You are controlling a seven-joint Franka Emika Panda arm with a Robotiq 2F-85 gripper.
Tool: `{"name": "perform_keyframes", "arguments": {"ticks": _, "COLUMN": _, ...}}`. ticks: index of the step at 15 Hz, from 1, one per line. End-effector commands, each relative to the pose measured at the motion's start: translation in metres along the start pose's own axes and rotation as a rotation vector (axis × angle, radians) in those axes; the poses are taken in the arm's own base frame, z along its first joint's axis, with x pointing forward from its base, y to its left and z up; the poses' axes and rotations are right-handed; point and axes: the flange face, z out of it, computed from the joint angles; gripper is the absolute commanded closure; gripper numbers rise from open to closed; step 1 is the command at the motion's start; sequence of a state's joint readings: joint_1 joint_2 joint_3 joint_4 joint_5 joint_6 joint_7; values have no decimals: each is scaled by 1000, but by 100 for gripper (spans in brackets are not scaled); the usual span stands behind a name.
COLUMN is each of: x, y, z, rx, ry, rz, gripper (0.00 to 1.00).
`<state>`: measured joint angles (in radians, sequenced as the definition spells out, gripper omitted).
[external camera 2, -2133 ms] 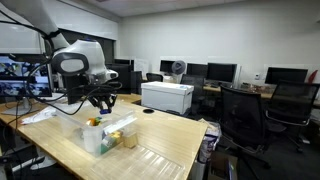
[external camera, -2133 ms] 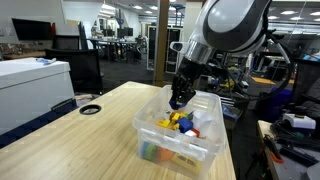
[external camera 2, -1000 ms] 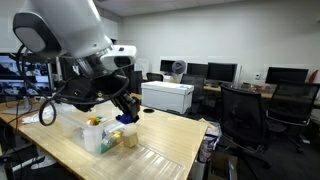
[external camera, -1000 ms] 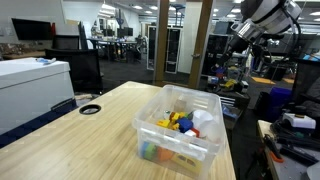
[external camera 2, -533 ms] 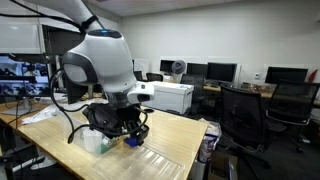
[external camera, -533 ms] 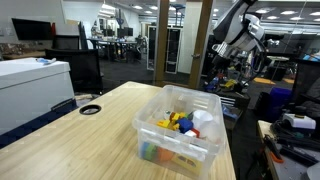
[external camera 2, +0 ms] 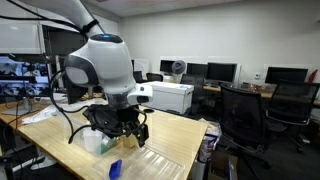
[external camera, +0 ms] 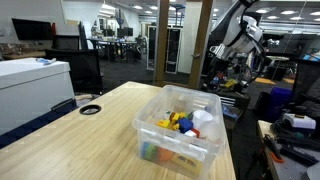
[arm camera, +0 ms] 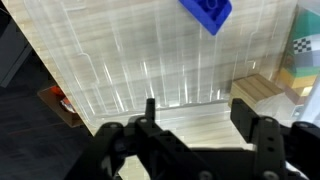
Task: Remove the wooden toy block from the box, then the blue toy block and the white cup from the box
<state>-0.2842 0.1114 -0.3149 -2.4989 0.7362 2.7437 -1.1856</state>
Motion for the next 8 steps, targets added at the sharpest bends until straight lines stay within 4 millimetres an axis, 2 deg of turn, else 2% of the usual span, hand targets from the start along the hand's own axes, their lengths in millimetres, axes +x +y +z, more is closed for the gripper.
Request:
{"name": "perform_keyframes", "arguments": {"ticks": 1, "x": 0, "y": -7, "z": -11, "rx": -1, "ry": 26, "rz": -27, "gripper": 0}}
{"name": "perform_keyframes", "arguments": {"ticks": 5, "x": 14, "y": -19, "z": -62, "rx": -23, "ry": 147, "rz": -71, "gripper": 0}}
{"name": "perform_keyframes", "arguments": {"ticks": 7, "x": 20, "y": -33, "z": -76, "rx": -19, "ry": 177, "rz": -111, "gripper": 0}}
{"name": "perform_keyframes", "arguments": {"ticks": 8, "x": 20, "y": -44, "z": -76, "rx": -12, "ry": 175, "rz": -141, "gripper": 0}}
